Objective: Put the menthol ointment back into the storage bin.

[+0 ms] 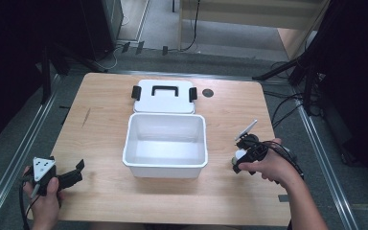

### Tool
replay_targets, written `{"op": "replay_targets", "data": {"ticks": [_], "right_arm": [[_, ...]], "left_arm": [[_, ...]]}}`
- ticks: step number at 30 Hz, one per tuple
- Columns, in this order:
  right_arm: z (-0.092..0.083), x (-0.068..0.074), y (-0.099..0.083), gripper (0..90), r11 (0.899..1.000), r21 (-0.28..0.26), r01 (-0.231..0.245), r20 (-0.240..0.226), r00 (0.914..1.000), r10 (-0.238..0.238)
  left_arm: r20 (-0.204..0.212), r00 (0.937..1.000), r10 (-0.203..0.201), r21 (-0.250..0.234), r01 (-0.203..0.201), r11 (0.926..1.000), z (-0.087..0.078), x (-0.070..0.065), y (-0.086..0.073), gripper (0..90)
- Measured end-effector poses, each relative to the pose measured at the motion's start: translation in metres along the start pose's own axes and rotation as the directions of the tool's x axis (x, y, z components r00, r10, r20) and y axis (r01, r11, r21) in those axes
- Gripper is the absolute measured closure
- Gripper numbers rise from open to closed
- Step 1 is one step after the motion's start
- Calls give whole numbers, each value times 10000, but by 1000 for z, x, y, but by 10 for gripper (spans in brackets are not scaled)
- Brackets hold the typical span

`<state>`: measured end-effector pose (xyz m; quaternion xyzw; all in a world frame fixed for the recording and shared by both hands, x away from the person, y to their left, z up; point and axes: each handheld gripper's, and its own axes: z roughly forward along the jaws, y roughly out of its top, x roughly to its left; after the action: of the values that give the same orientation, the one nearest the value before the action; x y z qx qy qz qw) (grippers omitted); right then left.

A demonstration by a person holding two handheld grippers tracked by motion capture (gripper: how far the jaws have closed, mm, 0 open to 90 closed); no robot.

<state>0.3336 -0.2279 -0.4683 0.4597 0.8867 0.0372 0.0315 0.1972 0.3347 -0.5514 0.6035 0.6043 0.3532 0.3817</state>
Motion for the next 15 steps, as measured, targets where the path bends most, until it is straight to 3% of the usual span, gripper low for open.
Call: {"op": "replay_targets", "data": {"ticks": [3,8,15], "right_arm": [[3,-1,5,183,9999,-83,-123,42,9999,124],[6,-7,12,313,9985,-237,-503,-18,9987,503],[10,-7,19,376,9978,-251,-621,-234,9978,615]], "left_arm": [[4,10000,79,48,-79,10000,0,0,0,1],[4,10000,61,26,-61,10000,0,0,0,1],[19,10000,76,13,-76,10000,0,-1,0,1]]}}
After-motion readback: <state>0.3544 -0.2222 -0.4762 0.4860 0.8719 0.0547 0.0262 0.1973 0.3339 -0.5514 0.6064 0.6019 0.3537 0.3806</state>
